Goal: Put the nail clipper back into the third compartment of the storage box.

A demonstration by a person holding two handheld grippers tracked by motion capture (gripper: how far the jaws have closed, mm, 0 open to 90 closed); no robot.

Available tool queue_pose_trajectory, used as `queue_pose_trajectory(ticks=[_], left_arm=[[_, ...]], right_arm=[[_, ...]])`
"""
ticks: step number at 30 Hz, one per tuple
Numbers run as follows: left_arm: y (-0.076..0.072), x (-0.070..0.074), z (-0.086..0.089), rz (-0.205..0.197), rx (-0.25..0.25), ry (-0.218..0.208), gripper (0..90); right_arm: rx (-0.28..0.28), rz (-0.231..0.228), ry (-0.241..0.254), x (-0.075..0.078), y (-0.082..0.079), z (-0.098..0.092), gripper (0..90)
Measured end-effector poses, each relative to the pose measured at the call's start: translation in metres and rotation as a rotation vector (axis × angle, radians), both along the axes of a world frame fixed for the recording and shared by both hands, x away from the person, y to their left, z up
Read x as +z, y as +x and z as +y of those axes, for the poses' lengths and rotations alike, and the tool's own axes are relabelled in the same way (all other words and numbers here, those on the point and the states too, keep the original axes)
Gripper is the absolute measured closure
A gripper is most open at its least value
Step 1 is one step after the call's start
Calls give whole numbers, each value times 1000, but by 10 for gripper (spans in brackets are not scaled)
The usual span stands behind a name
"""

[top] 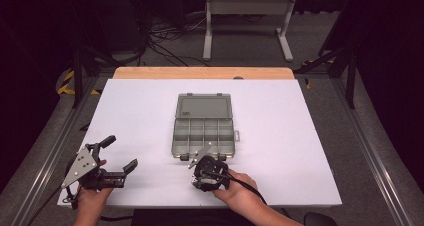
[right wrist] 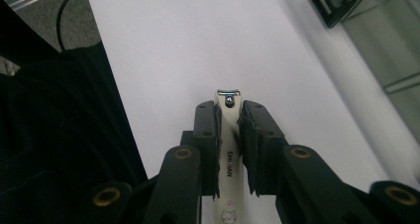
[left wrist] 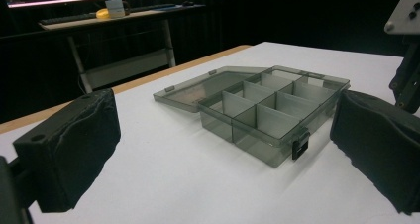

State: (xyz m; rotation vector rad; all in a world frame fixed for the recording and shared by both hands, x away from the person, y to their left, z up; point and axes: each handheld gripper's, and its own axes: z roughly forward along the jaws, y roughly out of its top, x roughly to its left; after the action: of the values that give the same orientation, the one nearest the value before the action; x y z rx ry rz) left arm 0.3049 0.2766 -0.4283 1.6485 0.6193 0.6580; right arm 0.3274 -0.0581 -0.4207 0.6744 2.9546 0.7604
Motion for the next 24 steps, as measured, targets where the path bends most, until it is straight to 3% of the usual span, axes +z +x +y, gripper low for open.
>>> queue_pose_trajectory(ticks=[11, 24], left_arm=[[1, 0, -1, 1, 2, -10, 1], [1, 0, 0, 4, 3, -6, 1]], right_arm=[[-6, -21, 71, 28, 3, -12, 779], [-14, -75, 109, 51, 8, -21, 779]])
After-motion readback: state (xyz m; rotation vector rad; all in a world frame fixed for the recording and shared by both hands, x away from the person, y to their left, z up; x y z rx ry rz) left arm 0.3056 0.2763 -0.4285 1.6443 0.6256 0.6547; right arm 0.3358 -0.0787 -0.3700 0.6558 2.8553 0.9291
